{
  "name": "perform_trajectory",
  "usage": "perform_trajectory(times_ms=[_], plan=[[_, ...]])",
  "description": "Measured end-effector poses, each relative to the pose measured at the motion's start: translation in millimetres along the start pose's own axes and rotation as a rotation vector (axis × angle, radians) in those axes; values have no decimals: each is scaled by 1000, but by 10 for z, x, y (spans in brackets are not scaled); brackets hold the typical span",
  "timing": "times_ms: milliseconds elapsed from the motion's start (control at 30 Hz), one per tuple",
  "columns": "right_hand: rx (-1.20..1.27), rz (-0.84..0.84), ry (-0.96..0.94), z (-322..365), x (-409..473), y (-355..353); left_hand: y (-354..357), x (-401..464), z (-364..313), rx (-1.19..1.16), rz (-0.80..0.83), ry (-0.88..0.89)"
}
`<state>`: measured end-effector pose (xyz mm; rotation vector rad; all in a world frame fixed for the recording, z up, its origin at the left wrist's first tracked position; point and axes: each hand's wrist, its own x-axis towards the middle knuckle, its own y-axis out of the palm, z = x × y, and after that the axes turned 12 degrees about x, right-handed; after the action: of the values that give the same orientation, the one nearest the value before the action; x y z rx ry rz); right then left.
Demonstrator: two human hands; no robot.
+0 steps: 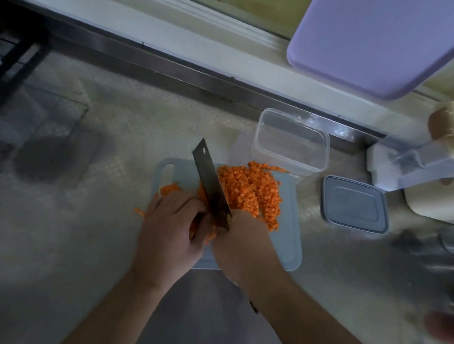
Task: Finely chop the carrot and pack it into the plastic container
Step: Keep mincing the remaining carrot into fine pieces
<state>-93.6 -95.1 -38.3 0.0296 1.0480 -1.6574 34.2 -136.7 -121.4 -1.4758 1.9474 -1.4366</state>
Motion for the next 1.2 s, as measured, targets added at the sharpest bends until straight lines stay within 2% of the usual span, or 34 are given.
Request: perform_trajectory(times_ms=[333,733,900,1200], plan=[[-33,54,9,-43,-64,-161,-292,-143,113,-90,1,-19],[-189,105,8,-75,-92,-102,-204,-247,87,-3,-33,92],[-202,89,-42,-2,-70,-168,-199,-251,85,12,-38,72],[-290,146,-11,-2,-30,-76,-173,-267,99,23,-16,54]])
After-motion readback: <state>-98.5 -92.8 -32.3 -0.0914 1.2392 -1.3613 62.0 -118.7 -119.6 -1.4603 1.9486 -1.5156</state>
